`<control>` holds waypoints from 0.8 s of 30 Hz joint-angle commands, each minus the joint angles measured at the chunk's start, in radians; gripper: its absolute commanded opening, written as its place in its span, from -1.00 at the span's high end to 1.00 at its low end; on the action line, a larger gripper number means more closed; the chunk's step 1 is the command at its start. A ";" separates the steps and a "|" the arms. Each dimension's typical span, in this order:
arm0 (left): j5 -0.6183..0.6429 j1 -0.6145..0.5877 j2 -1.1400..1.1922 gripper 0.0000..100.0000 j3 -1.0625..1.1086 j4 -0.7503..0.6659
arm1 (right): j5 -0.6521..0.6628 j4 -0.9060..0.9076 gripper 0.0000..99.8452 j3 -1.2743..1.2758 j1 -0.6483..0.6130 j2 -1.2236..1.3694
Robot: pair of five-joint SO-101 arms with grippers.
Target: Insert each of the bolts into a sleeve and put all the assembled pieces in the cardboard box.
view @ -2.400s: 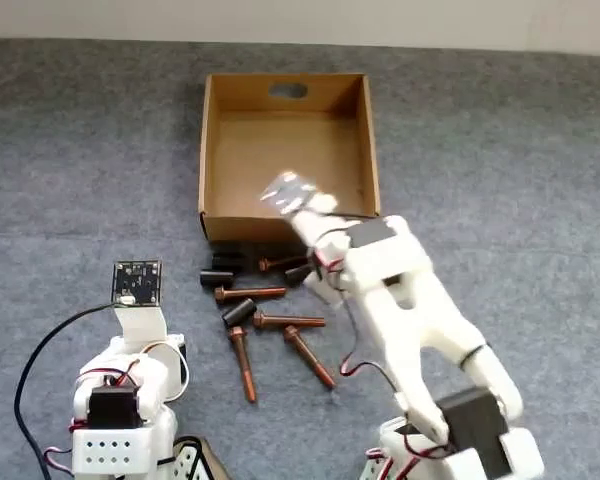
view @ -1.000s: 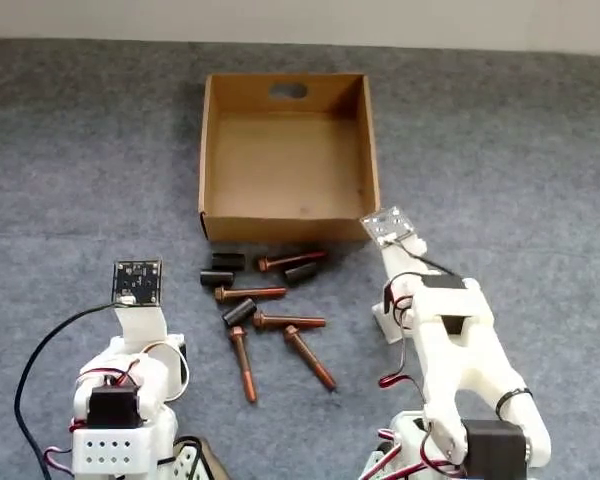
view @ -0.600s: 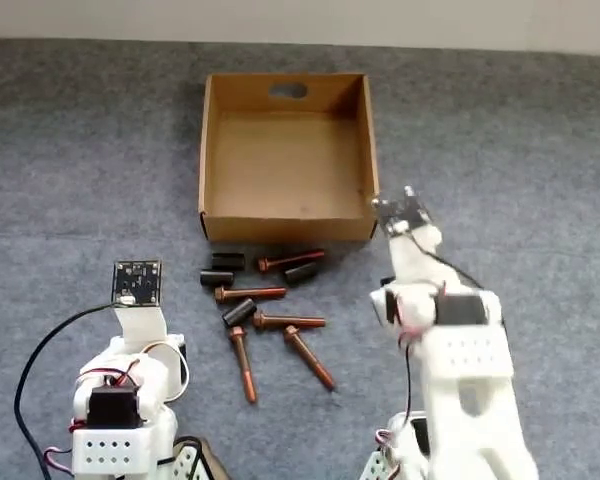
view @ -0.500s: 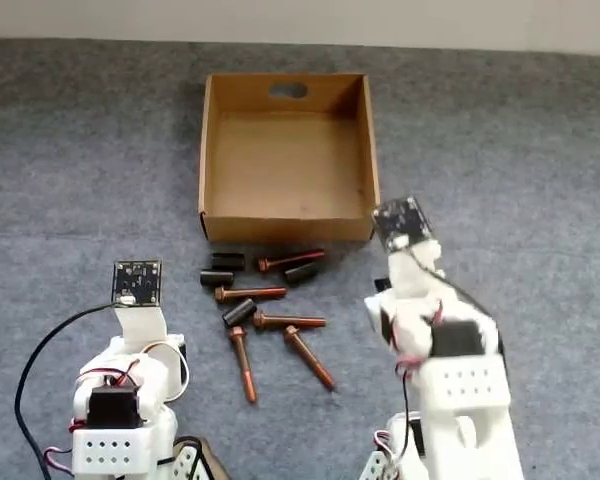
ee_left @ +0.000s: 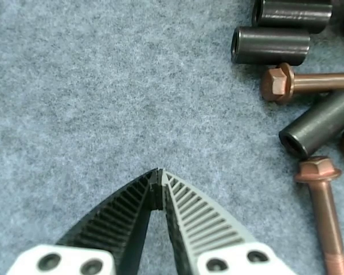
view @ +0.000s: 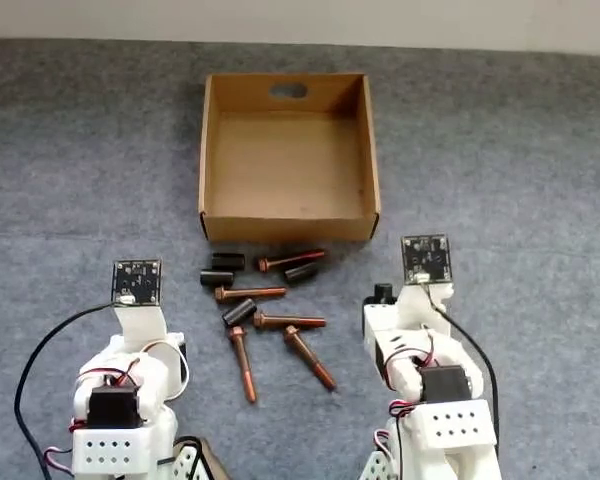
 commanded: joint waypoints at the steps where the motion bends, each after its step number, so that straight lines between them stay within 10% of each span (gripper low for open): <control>1: -0.005 -0.119 -0.007 0.97 -0.022 -0.201 | -0.005 -0.016 0.99 0.021 -0.010 -0.056; 5: -0.203 -0.384 -0.007 0.97 -0.073 -0.526 | -0.003 -0.016 0.99 0.045 -0.008 -0.114; 9: -0.486 -0.406 -0.007 0.97 -0.031 -0.632 | -0.003 -0.015 0.99 0.067 -0.008 -0.157; 24: -0.167 -0.266 0.229 0.75 -0.914 -0.284 | -0.003 -0.013 0.99 0.070 -0.008 -0.173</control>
